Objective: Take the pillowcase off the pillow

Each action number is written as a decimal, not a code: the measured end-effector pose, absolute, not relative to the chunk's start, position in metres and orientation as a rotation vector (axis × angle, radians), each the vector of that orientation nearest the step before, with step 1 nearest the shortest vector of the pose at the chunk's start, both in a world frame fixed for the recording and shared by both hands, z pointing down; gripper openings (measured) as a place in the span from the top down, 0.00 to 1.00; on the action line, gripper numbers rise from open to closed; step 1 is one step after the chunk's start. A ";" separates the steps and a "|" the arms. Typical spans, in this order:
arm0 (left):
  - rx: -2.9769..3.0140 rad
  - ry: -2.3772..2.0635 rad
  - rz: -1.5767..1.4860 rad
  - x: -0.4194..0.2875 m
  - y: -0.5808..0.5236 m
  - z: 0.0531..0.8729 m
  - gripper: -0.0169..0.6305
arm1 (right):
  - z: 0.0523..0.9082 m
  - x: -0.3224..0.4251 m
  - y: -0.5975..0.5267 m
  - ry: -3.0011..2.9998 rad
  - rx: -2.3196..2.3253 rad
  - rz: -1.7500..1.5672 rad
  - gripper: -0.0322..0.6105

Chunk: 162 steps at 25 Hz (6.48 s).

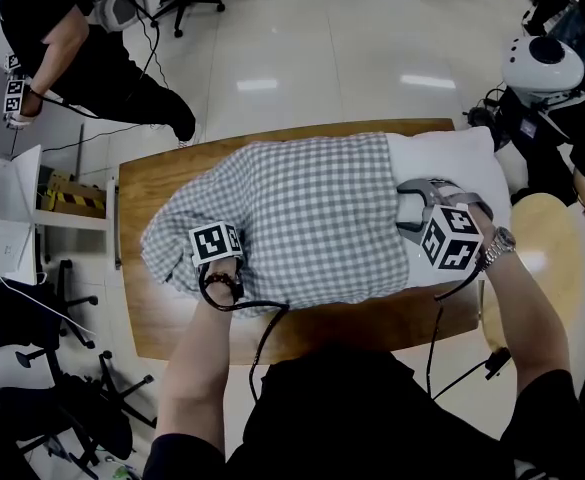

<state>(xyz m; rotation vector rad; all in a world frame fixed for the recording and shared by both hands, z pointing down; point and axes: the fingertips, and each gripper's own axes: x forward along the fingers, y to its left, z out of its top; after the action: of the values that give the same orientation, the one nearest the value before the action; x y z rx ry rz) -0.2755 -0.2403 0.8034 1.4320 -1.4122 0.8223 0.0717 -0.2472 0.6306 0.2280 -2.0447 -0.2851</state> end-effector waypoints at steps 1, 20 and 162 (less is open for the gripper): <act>1.442 -1.411 0.835 -0.275 -0.241 0.803 0.60 | 0.630 0.072 -0.248 -2.046 0.229 -0.288 0.52; 1.551 -1.414 0.626 -0.270 -0.239 0.771 0.96 | 0.617 0.080 -0.241 -2.011 0.296 -0.381 0.86; 1.393 -1.438 0.494 -0.255 -0.229 0.767 0.51 | 0.610 0.015 -0.225 -2.078 0.234 -0.407 0.58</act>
<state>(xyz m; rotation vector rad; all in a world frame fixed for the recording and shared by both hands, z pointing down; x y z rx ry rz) -0.2548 -0.2286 0.7667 1.3934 -1.4379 0.4943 0.0147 -0.2253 0.6097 0.2341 -2.0779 -0.4074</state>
